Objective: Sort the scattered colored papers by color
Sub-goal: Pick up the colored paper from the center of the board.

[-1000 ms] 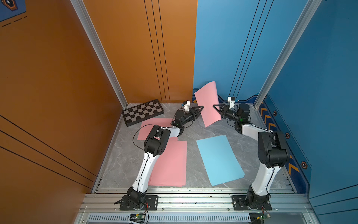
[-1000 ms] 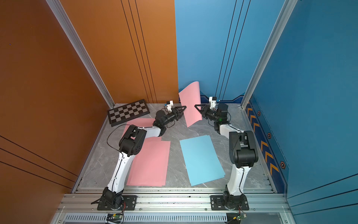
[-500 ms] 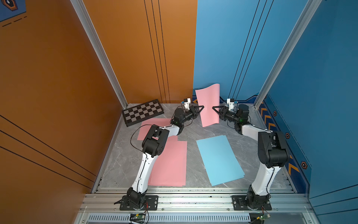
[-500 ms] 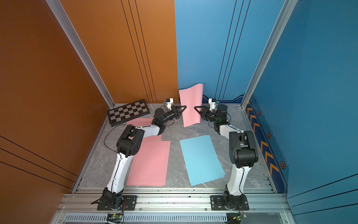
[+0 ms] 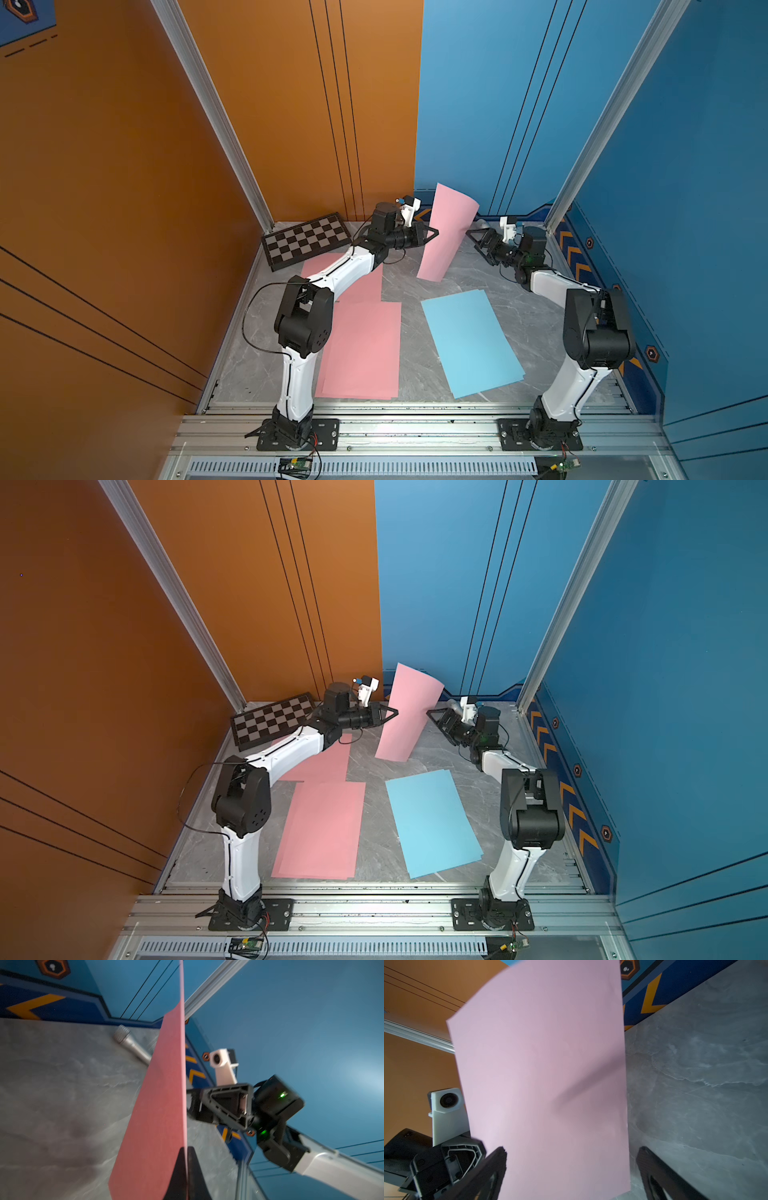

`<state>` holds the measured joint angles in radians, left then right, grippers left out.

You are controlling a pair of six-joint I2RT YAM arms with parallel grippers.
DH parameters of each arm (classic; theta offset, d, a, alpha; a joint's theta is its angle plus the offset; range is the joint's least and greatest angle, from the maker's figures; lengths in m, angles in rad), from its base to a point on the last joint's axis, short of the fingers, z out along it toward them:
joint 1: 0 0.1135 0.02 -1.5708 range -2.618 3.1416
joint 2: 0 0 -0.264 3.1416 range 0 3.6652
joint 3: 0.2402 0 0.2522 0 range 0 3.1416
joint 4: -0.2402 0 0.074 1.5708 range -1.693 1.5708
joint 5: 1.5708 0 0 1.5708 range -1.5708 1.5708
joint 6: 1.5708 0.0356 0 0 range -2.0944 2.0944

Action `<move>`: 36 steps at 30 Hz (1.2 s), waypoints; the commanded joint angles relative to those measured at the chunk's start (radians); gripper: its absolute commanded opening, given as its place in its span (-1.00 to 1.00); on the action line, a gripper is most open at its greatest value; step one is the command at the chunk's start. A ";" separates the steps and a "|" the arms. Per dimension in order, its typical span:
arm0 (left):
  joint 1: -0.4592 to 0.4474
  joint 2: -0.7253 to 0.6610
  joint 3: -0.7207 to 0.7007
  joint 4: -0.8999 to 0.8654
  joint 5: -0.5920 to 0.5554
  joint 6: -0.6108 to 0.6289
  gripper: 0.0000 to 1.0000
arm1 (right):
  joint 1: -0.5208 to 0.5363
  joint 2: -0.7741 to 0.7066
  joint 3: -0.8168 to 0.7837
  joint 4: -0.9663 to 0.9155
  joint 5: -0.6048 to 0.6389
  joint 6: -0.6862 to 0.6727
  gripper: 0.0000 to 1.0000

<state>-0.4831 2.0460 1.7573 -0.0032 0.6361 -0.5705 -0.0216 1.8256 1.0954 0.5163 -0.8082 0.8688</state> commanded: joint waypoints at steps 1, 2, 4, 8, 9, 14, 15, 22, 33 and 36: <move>-0.045 -0.057 0.094 -0.472 -0.127 0.345 -1.00 | -0.015 -0.020 -0.052 0.090 -0.005 0.013 1.00; -0.052 -0.064 0.109 -0.510 -0.156 0.369 -1.00 | -0.017 -0.019 -0.060 0.107 -0.008 0.018 1.00; -0.069 -0.081 0.135 -0.570 -0.205 0.422 -0.99 | -0.015 -0.014 -0.078 0.147 -0.013 0.029 1.00; -0.101 -0.125 0.145 -0.604 -0.275 0.472 -1.00 | -0.012 -0.008 -0.105 0.212 -0.025 0.057 1.00; -0.102 -0.131 0.152 -0.610 -0.254 0.477 -1.00 | -0.011 -0.005 -0.111 0.242 -0.033 0.072 1.00; -0.109 -0.193 0.160 -0.614 -0.189 0.519 -1.00 | -0.010 -0.001 -0.154 0.494 -0.092 0.214 1.00; -0.112 -0.213 0.159 -0.616 -0.180 0.542 -1.00 | -0.009 -0.001 -0.164 0.559 -0.100 0.251 1.00; -0.117 -0.280 0.228 -0.689 -0.166 0.690 -1.00 | 0.023 0.087 -0.193 0.903 -0.083 0.522 0.97; -0.096 -0.299 0.260 -0.689 -0.185 0.757 -1.00 | 0.168 0.103 -0.170 0.903 -0.065 0.555 0.98; -0.076 -0.293 0.257 -0.689 -0.161 0.741 -1.00 | 0.199 0.100 -0.144 0.903 -0.065 0.584 0.98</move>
<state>-0.5812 1.7500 1.9919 -0.6678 0.4454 0.1574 0.1535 1.9358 0.9085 1.3632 -0.8783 1.4075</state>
